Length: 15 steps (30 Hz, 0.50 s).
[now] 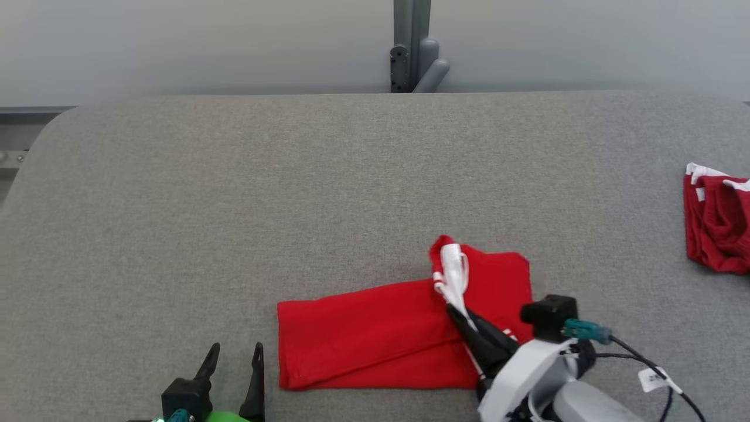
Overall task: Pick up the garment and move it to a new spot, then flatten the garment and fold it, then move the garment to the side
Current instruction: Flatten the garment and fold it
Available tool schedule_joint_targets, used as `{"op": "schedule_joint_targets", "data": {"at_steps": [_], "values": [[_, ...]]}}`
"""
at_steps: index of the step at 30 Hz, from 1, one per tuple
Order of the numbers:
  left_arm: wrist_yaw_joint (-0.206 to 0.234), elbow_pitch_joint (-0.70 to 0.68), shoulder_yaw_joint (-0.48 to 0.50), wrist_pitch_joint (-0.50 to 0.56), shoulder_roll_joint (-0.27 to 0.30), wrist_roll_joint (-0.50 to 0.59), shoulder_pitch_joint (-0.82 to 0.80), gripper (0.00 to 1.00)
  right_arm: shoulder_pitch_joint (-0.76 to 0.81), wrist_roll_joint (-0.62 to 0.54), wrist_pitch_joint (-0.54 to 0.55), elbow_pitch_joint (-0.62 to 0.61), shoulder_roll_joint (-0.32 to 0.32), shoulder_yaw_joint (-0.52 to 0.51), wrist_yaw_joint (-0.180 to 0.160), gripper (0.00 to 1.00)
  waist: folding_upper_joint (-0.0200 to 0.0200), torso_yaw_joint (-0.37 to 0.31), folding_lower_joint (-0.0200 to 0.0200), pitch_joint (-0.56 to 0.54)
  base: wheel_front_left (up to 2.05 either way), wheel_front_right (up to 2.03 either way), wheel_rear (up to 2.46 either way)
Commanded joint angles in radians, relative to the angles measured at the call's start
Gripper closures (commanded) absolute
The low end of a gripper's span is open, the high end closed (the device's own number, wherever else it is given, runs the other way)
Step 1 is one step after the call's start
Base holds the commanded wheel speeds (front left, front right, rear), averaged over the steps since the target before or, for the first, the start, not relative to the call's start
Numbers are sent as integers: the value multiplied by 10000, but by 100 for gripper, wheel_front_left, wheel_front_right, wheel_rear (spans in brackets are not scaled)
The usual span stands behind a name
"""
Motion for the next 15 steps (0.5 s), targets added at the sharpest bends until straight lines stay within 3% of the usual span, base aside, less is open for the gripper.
{"op": "schedule_joint_targets", "data": {"at_steps": [1, 4, 7, 13, 14, 15], "values": [[-55, -28, -161, 9, 45, 20, -196, 0, -387, 185, 165, -128, 258, 658, 0, 100, -1, 447, 0, -31, 0, 0, 0], [-61, -29, -297, 7, 41, -3, -259, 0, -711, 294, 219, -7, 517, 1216, 0, 100, -1, 774, 0, -37, 0, 0, 0], [-49, -11, -653, 9, 37, -103, -362, 0, -1385, 432, 129, 591, 1136, 2138, 0, 100, -1, 1555, 0, -26, 0, 0, 0], [-42, 59, -1200, 9, 37, -169, -479, 0, -2324, 557, -296, 2254, 1765, 2685, 0, 100, -1, 2644, 0, 60, 0, 0, 0], [-29, 74, -1246, 8, 37, -197, -461, 0, -2438, 602, -376, 2536, 1857, 2682, 0, 91, -1, 2756, 0, 77, 0, 0, 0], [-12, 90, -1270, 8, 40, -212, -438, 0, -2566, 568, -448, 2800, 1926, 2661, 0, 15, -1, 2837, 0, 86, 0, 0, 0]]}}
